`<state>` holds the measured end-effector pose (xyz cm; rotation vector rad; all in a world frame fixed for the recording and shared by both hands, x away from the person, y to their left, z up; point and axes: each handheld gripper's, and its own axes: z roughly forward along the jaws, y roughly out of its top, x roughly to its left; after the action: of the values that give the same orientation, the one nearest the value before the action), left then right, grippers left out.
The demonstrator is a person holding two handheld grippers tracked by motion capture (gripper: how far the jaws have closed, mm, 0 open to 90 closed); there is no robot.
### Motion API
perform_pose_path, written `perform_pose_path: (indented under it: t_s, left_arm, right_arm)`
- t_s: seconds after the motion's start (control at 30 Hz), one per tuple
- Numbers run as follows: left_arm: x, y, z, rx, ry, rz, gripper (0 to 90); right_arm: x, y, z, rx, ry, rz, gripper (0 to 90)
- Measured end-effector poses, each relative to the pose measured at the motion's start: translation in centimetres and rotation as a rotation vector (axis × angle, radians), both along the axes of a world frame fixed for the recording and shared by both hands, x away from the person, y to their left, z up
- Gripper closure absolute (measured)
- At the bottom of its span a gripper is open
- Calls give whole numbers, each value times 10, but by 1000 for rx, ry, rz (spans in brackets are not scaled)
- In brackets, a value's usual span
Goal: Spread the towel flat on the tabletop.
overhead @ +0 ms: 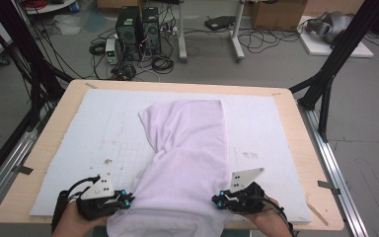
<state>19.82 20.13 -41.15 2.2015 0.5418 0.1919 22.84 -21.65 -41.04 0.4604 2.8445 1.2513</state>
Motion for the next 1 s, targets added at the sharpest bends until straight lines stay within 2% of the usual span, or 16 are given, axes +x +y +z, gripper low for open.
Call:
perform_pose_path:
  t_s: [0.1, 0.17, 0.27, 0.4, 0.5, 0.57, 0.6, 0.7, 0.77, 0.8, 0.83, 0.93, 1.0]
  left_arm:
    - [-8, -3, 6, -9, -8, -35, 745]
    - [-3, -6, 10, -22, -27, -28, 688]
    - [16, -7, 13, -46, -48, 4, 672]
    - [44, -10, 8, -76, -60, 56, 667]
    - [64, -12, 0, -57, -48, 96, 677]
    - [72, -13, -5, -34, -50, 115, 680]
    - [75, -13, -8, -28, -35, 116, 674]
    - [80, -19, -18, 10, 12, 101, 659]
    - [79, -23, -23, 44, 29, 85, 746]
    - [79, -26, -25, 54, 31, 79, 797]
    - [78, -28, -25, 58, 26, 76, 849]
    - [72, -32, -21, 33, 7, 87, 858]
    - [68, -33, -18, 7, 3, 77, 863]
  right_arm:
    - [-5, -4, 8, 14, 0, 41, 787]
    - [-2, -10, 14, 37, -11, 10, 741]
    - [11, -14, 15, 33, -36, -65, 713]
    - [31, -11, -1, 21, -42, -127, 672]
    - [38, -2, -17, -5, -33, -134, 641]
    - [41, 4, -25, -33, -40, -130, 631]
    - [42, 7, -28, -49, -32, -128, 623]
    - [41, 8, -31, -54, -46, -135, 675]
    - [41, 8, -31, -51, -50, -125, 824]
    - [41, 7, -31, -55, -42, -116, 875]
    - [41, 7, -30, -61, -45, -112, 880]
    - [38, 3, -26, -73, -60, -105, 882]
    - [35, -5, -21, -46, -63, -112, 883]
